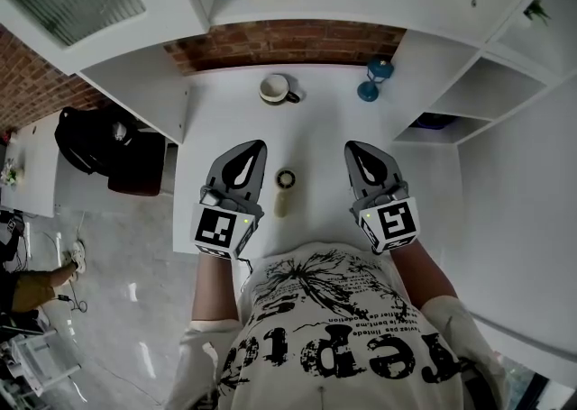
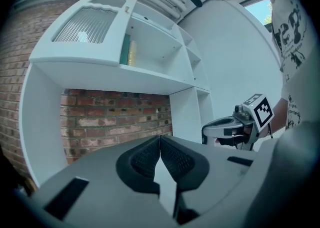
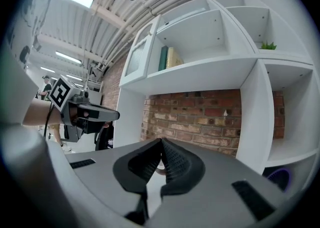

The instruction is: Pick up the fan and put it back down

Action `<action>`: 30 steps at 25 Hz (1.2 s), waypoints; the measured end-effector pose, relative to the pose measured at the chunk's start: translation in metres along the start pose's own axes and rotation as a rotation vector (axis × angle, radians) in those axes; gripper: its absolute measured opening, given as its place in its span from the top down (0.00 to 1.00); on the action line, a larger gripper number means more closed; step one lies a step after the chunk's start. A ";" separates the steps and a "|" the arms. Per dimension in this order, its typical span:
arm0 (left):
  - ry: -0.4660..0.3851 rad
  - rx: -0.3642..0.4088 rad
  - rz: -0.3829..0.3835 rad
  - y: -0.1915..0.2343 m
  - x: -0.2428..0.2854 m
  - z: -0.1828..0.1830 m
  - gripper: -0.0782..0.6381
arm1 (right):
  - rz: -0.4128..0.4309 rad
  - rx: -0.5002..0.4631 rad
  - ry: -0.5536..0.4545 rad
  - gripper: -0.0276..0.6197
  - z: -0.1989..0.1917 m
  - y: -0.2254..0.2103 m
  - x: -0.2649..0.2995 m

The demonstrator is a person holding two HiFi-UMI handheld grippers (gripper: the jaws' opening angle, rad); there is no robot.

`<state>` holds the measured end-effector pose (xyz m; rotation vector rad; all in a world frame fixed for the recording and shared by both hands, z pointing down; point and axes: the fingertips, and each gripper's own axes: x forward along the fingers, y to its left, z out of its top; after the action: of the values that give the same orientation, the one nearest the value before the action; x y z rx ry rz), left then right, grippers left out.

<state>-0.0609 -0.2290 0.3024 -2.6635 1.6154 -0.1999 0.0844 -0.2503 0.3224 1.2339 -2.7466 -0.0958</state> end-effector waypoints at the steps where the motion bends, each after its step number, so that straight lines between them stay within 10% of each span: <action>1: 0.004 0.013 -0.001 -0.001 0.001 0.001 0.87 | 0.002 -0.001 0.003 0.94 0.000 0.001 0.001; 30: 0.025 -0.047 0.014 -0.007 -0.003 -0.003 0.87 | 0.007 0.019 -0.006 0.94 -0.004 0.004 -0.004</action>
<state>-0.0564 -0.2229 0.3060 -2.6937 1.6661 -0.1985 0.0845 -0.2441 0.3264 1.2300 -2.7632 -0.0727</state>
